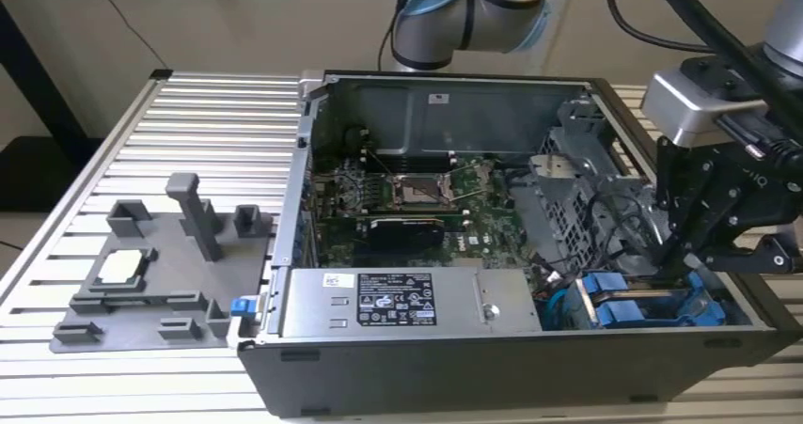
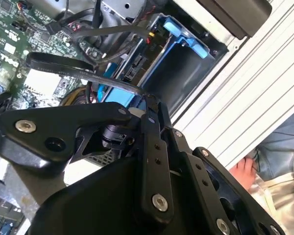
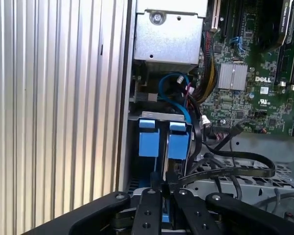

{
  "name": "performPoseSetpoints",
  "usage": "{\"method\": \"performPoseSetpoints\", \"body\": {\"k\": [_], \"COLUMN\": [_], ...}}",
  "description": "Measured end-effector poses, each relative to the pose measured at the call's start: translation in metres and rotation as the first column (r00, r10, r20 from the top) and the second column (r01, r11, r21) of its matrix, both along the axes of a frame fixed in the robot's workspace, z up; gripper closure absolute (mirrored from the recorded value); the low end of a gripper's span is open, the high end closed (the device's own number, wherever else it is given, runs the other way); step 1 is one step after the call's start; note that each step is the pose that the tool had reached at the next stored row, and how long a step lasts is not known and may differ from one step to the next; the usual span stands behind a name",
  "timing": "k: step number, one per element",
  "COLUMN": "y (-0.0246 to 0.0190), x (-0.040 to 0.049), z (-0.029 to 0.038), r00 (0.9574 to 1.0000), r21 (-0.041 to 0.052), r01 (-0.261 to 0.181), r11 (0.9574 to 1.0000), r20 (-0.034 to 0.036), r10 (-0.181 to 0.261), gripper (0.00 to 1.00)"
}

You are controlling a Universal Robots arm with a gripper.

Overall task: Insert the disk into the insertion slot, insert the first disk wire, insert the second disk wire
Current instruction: 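Insert the second disk wire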

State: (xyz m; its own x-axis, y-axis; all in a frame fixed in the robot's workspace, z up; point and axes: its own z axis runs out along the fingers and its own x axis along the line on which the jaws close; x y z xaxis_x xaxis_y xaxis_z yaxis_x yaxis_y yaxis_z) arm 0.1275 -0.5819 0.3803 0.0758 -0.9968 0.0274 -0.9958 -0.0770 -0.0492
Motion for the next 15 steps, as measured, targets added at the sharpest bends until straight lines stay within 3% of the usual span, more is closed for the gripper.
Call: {"method": "performPoseSetpoints", "body": {"k": [7,10,13,15], "y": [-0.0004,-0.0004,-0.0005,-0.0008], "x": [0.0005,0.0004,0.0004,0.0004], "z": [0.0001,-0.0002,-0.0004,-0.0006], "r00": [1.0000,1.0000,0.9999,0.9997], "r21": [0.0023,0.0253,0.0581,0.0713], "r01": [0.000,0.005,0.017,0.025], "r11": [1.0000,0.9997,0.9982,0.9972], "r20": [-0.0009,-0.0009,-0.0012,-0.0016], "r10": [0.000,-0.005,-0.017,-0.025], "gripper": [0.84,0.84,0.84,0.84]}}
